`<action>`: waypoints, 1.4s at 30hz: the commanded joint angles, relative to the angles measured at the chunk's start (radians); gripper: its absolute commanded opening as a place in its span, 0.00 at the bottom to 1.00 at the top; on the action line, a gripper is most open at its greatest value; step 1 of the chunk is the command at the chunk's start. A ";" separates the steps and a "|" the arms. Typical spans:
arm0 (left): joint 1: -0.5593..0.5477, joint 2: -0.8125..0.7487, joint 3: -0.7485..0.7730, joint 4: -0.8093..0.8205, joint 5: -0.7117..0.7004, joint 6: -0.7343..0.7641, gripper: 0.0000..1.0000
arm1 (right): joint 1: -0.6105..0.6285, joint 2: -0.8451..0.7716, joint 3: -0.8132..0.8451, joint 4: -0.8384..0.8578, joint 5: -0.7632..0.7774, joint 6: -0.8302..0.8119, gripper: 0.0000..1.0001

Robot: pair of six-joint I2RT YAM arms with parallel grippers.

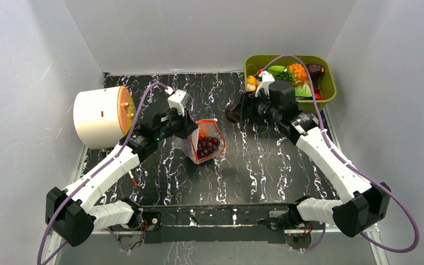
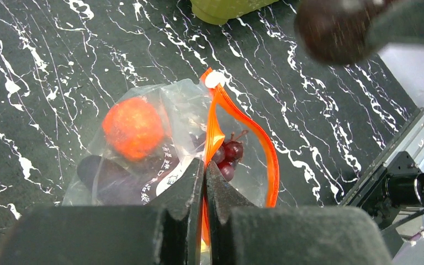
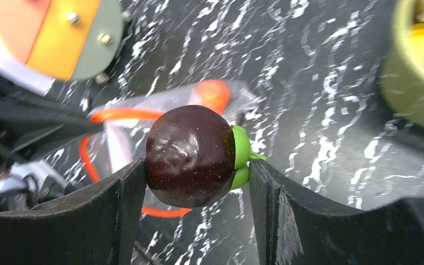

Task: Place the food in the zip-top bag and seal the zipper
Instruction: Place the fake fruit in the zipper food storage bag.

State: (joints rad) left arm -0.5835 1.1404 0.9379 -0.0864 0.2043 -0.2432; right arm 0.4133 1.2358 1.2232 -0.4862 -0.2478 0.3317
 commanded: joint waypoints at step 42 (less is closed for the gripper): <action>0.006 -0.037 0.027 0.040 -0.016 -0.172 0.00 | 0.254 0.041 -0.128 0.078 0.187 0.100 0.68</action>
State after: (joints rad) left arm -0.5816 1.1538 0.9649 -0.0654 0.1978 -0.4294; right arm 0.6628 1.3277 1.0657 -0.3313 -0.2043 0.4831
